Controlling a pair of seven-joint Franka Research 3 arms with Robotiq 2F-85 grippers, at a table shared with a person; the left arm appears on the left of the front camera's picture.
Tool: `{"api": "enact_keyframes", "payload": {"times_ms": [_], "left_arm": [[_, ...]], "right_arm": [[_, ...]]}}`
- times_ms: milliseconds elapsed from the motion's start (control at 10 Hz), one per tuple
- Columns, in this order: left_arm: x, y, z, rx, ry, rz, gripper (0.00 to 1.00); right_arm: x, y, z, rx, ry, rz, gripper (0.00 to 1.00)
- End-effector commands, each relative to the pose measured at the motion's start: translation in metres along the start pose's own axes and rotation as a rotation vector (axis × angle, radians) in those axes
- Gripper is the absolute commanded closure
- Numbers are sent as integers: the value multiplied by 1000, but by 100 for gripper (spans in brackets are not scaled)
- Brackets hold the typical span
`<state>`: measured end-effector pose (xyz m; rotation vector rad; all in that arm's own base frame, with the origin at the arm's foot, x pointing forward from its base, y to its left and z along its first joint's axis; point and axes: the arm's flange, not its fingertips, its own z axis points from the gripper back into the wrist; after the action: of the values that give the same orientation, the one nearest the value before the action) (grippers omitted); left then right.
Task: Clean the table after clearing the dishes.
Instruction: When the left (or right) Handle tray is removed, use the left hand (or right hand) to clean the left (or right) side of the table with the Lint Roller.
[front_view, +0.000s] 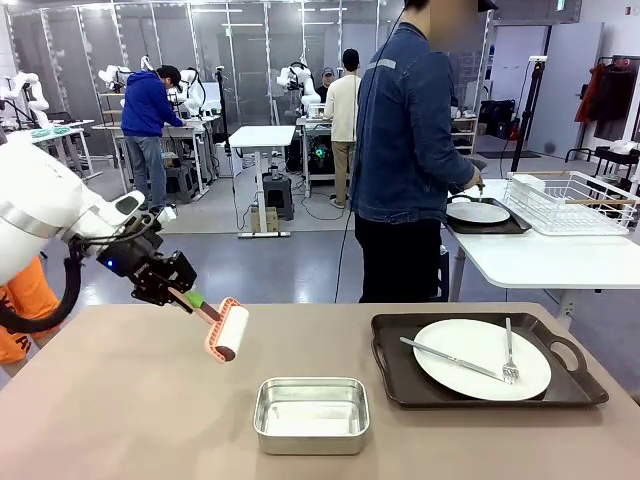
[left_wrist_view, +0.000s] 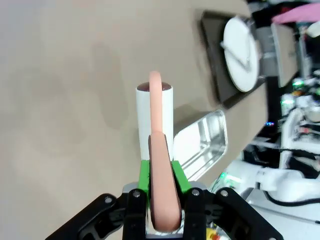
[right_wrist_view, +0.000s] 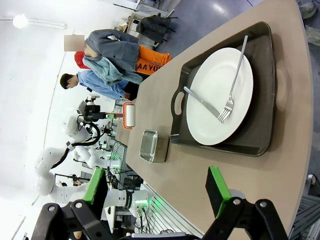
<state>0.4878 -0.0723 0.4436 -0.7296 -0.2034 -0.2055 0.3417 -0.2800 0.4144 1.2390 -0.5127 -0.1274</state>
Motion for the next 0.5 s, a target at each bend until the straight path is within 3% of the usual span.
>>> {"api": "enact_keyframes", "payload": {"times_ms": [0, 300, 400], "left_arm": [[12, 23, -14, -149, -3, 38, 78], [37, 69, -48, -203, -9, 99, 78], [40, 89, -59, -277, 18, 153, 78]], "right_arm": [[0, 4, 1, 3, -1, 8, 0], [0, 4, 1, 3, -1, 8, 0], [0, 4, 1, 3, -1, 8, 0]]}}
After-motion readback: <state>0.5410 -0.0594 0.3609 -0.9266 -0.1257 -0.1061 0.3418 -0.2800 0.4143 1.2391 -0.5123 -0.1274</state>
